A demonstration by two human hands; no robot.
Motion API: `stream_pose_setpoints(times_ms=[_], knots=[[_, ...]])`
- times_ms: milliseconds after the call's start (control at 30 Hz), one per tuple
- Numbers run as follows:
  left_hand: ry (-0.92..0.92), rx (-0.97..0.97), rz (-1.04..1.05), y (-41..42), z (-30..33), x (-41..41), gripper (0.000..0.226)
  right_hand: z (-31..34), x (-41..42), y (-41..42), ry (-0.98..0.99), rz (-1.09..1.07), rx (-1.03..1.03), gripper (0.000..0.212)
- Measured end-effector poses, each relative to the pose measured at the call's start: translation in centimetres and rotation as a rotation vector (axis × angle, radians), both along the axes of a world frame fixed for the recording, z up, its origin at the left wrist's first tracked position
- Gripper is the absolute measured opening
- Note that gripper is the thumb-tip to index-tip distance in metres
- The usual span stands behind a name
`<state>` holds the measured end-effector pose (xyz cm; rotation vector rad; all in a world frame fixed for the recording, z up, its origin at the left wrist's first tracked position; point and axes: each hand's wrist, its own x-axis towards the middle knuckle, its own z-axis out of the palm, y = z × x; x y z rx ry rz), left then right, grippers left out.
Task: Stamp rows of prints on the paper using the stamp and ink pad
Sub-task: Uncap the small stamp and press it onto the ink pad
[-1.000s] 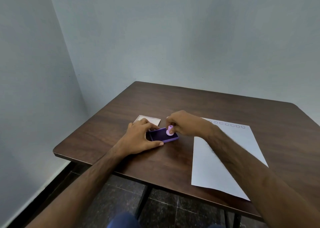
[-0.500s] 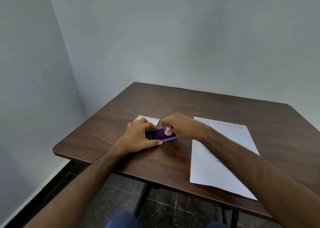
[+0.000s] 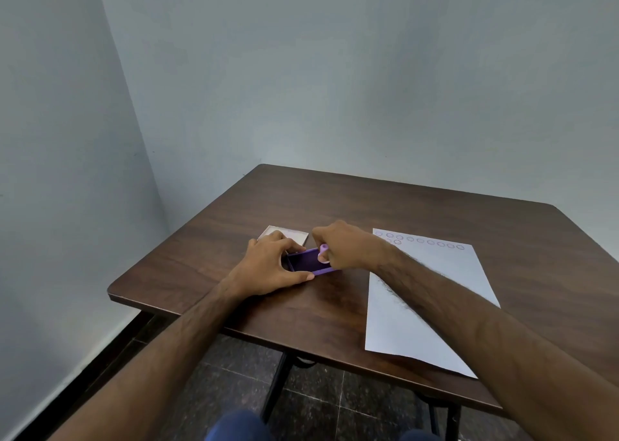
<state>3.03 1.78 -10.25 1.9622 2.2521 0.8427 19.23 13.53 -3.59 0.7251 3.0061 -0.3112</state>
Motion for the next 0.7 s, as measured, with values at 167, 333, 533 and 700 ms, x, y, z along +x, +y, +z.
stream_pose_setpoints(times_ms=[167,333,533,700], knots=[[0.013,0.001,-0.008,0.14,-0.05,-0.06,0.07,0.47,0.21,-0.17,-0.023,0.053,-0.038,0.017],[0.002,0.018,-0.004,0.22,-0.45,-0.27,0.066,0.56,0.23,-0.08,-0.026,0.048,-0.026,0.016],[0.004,0.011,-0.01,0.22,-0.19,-0.23,0.065,0.31,-0.42,-0.37,-0.07,0.025,-0.002,0.017],[0.003,0.011,-0.014,0.17,-0.15,-0.13,0.064,0.73,-0.02,0.41,-0.11,0.113,-0.027,0.014]])
